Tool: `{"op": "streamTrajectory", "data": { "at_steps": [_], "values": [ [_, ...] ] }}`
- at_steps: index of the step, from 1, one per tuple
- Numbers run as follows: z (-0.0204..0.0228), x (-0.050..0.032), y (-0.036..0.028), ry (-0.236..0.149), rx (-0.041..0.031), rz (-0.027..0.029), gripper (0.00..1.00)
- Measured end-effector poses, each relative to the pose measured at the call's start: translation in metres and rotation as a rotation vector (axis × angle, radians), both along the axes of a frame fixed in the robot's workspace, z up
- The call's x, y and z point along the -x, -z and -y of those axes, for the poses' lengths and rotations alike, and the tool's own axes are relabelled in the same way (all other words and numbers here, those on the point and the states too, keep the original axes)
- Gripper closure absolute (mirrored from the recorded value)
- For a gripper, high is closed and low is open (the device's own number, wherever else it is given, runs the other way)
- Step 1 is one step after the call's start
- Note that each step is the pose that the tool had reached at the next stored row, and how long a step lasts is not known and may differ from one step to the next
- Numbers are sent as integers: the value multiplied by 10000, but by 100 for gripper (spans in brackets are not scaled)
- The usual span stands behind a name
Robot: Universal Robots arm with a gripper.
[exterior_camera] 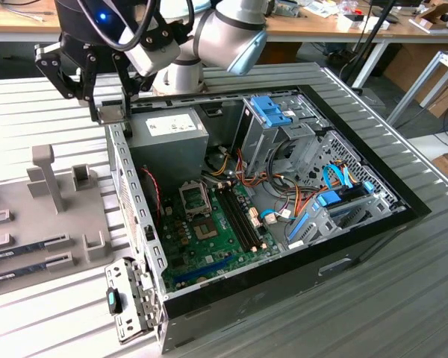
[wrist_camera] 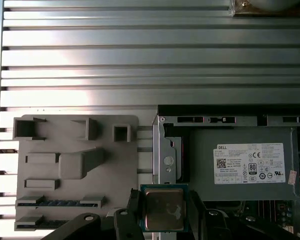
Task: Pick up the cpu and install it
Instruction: 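Pick up the cpu and move it towards the insertion slot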
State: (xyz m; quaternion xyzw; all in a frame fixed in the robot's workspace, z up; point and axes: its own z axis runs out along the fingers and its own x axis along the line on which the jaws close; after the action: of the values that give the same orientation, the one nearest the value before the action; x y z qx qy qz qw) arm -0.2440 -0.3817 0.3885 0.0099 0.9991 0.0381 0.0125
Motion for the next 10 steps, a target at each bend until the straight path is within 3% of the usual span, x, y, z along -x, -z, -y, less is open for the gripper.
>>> {"op": "streamTrajectory", "data": {
  "at_steps": [10],
  "values": [
    [0,-156,1,0,0,0,53]
  ]
}}
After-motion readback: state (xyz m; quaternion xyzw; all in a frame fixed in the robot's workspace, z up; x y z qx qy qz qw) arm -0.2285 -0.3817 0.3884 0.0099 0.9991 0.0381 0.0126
